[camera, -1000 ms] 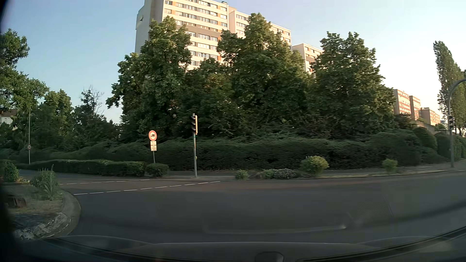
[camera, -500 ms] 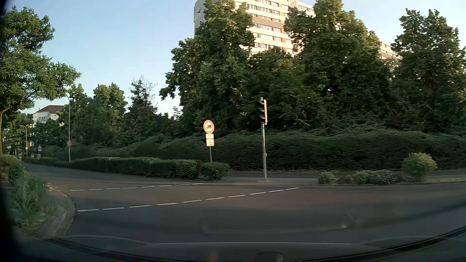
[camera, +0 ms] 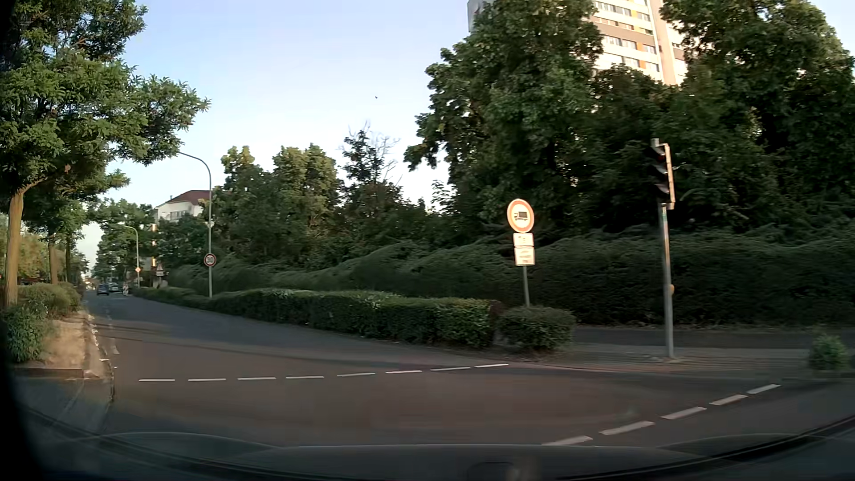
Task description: Follow the waypoints while adhering to traffic rules and regulations
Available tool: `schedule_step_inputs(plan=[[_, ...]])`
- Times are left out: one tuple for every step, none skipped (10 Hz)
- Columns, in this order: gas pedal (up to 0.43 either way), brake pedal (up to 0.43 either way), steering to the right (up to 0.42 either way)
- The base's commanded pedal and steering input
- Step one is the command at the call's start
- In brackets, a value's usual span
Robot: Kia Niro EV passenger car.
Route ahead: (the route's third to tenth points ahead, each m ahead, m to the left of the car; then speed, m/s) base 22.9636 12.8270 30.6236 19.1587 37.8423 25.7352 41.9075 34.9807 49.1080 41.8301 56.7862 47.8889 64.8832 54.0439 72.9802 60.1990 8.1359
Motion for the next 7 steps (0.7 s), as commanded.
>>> schedule_step_inputs(plan=[[0.118, 0.03, -0.25], [0.118, 0.03, -0.248], [0.118, 0.024, -0.245], [0.118, 0.024, -0.239], [0.118, 0.03, -0.235], [0.118, 0.03, -0.228], [0.118, 0.03, -0.219]])
